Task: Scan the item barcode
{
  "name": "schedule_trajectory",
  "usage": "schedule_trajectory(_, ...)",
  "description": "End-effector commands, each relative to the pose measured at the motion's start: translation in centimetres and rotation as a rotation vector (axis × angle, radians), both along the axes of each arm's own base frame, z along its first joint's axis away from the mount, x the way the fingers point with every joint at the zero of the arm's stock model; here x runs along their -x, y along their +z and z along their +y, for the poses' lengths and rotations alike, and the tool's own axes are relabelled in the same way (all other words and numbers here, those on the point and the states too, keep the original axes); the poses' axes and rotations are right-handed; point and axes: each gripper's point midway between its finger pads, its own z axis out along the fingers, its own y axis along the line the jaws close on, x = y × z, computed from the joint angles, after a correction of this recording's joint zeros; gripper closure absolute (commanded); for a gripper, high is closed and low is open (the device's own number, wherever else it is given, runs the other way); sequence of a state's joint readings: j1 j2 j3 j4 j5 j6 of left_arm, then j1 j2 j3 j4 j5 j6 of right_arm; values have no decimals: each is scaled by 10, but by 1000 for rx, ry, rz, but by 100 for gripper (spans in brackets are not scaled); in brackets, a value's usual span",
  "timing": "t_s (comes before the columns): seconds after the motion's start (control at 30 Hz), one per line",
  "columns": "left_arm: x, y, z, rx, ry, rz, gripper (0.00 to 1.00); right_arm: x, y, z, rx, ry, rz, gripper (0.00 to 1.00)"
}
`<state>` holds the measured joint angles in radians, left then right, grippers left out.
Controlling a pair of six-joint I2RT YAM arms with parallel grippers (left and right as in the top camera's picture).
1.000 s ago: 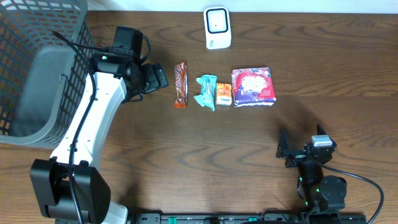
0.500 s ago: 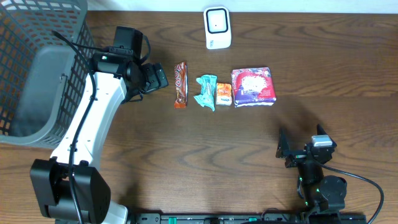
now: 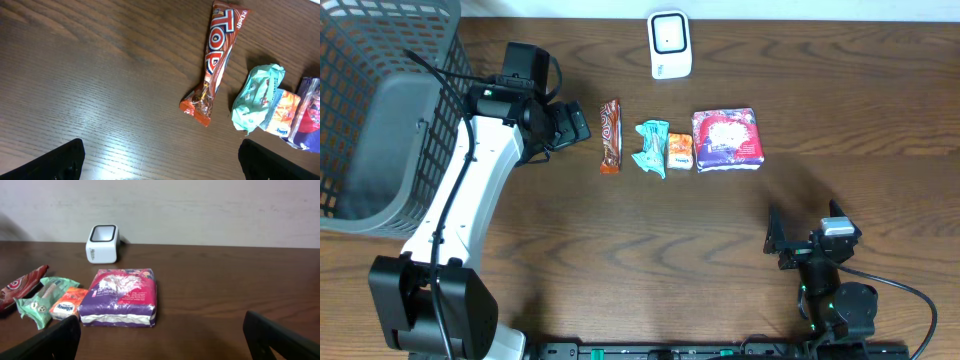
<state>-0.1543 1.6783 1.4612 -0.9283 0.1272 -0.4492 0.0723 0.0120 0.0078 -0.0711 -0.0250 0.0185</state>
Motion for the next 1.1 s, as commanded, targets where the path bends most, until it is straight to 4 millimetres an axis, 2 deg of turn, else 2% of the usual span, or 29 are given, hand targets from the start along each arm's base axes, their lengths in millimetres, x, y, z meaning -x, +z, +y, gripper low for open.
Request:
schedule_trajectory(0.0,-1,2,2,-11,6,-4,2,0,-1,-2,-10,-10,2,1)
schedule_trajectory(0.13,-1,2,2,-11,6,-5,2,0,2,2,-14,11,-10,1)
schedule_trajectory(0.2,-1,2,2,-11,6,-4,2,2,2,14,-67,79,-2,1)
schedule_trajectory(0.3,-1,2,2,-11,6,-5,2,9,5,41,-266,227,36,1)
schedule_trajectory(0.4,-1,2,2,-11,6,-5,2,21,8,68,-543,373,135,1)
schedule_trajectory(0.43,-1,2,2,-11,6,-5,2,23,8,71,-605,390,161,1)
schedule_trajectory(0.53,-1,2,2,-11,6,-5,2,21,13,68,-754,363,182,1)
schedule_trajectory(0.7,-1,2,2,-11,6,-5,2,22,26,69,-843,379,165,1)
schedule_trajectory(0.97,-1,2,2,-11,6,-5,2,31,86,67,-826,482,-81,1)
schedule_trajectory(1.07,-1,2,2,-11,6,-5,2,33,95,66,-821,493,-122,1)
